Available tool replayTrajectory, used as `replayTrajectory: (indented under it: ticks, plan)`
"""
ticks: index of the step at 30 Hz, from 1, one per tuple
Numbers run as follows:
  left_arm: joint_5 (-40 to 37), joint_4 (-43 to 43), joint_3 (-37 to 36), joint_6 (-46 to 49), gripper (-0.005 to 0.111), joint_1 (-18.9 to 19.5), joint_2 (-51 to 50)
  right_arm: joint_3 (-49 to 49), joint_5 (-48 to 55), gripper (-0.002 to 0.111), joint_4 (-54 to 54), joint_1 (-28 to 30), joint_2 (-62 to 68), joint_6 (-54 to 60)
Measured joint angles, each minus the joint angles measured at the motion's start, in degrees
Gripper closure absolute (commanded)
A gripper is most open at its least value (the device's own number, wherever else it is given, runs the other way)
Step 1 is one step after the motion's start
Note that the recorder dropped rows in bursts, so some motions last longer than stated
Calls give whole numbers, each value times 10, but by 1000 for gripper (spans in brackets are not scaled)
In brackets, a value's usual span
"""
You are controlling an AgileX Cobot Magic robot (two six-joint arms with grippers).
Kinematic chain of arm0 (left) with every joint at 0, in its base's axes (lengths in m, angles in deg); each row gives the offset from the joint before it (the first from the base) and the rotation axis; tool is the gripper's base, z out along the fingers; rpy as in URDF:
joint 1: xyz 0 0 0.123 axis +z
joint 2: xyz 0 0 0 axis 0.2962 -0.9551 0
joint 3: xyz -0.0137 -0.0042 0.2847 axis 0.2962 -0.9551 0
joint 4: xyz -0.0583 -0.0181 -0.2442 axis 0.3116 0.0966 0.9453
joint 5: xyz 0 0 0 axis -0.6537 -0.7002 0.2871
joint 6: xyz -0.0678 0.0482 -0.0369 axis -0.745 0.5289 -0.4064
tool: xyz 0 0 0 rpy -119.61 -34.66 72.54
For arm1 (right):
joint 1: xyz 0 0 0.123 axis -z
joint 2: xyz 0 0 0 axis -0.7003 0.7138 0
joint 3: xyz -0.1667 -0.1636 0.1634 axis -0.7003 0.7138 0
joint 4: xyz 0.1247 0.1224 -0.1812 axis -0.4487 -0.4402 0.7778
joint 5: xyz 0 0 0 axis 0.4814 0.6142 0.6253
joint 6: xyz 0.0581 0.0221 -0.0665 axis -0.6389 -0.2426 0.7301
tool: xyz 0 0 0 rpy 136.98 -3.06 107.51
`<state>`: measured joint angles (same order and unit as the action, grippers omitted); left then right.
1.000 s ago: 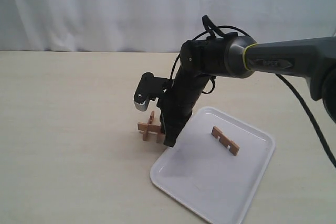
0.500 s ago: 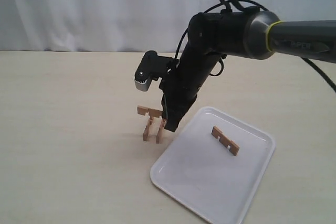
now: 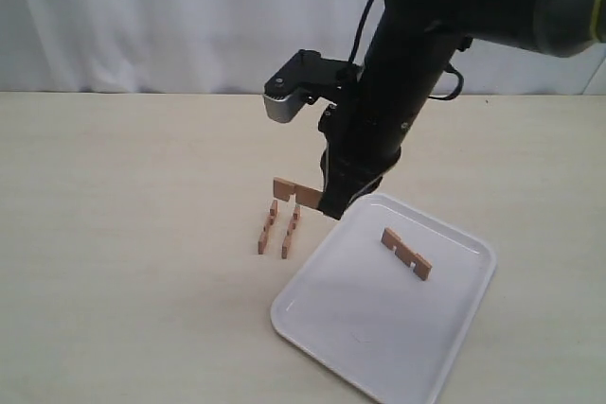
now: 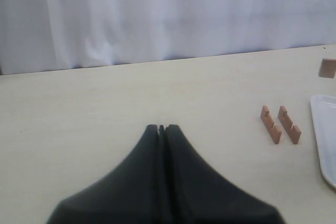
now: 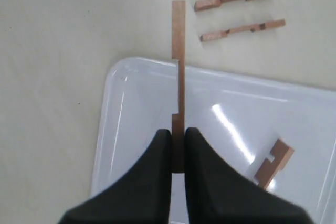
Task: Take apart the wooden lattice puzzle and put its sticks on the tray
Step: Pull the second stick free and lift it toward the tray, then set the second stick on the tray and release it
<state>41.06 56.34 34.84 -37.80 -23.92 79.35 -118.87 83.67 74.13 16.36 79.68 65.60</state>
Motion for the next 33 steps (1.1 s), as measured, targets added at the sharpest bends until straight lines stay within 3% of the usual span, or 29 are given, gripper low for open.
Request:
replayTrajectory:
  ticks: [8, 19, 25, 33]
  plan:
    - [0, 0, 0, 0, 107, 0, 0, 118, -36, 104, 24, 0, -74, -77]
    - [0, 0, 0, 0, 107, 0, 0, 288, -256, 104, 142, 0, -84, -308]
    - [0, 0, 0, 0, 107, 0, 0, 308, -305, 104, 213, 0, -73, -434]
    - [0, 0, 0, 0, 107, 0, 0, 308, -311, 104, 221, 0, -19, -457]
